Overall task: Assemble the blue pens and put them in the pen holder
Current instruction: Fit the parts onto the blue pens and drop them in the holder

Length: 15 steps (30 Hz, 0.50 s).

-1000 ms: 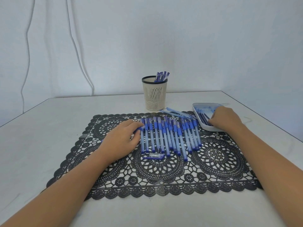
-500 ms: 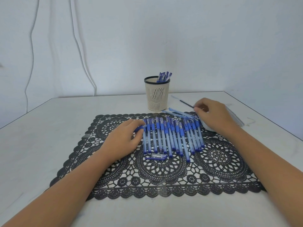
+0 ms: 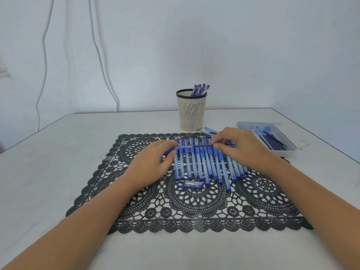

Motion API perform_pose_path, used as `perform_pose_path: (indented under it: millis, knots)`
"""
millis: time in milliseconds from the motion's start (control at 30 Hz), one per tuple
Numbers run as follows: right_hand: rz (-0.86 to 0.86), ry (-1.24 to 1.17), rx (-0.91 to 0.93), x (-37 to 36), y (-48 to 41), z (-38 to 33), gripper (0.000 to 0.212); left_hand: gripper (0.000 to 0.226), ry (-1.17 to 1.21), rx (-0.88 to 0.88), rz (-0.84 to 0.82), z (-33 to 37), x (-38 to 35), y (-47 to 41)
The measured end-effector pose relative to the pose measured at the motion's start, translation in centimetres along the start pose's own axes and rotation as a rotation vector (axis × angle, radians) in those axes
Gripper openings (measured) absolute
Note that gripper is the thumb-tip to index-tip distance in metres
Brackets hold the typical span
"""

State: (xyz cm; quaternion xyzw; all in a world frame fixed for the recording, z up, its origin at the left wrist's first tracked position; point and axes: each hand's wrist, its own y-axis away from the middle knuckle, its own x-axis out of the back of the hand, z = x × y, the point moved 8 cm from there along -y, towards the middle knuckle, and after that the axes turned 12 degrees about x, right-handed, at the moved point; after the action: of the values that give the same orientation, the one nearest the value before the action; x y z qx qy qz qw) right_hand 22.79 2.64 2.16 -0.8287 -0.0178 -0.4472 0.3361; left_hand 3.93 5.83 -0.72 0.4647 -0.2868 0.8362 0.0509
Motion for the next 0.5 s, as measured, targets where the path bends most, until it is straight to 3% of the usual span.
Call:
perform_pose_path:
  millis: [500]
  knots:
    - [-0.014, -0.025, -0.04, -0.39, 0.15, 0.46, 0.01, 0.04, 0.047, -0.021, 0.005, 0.2, 0.04, 0.09]
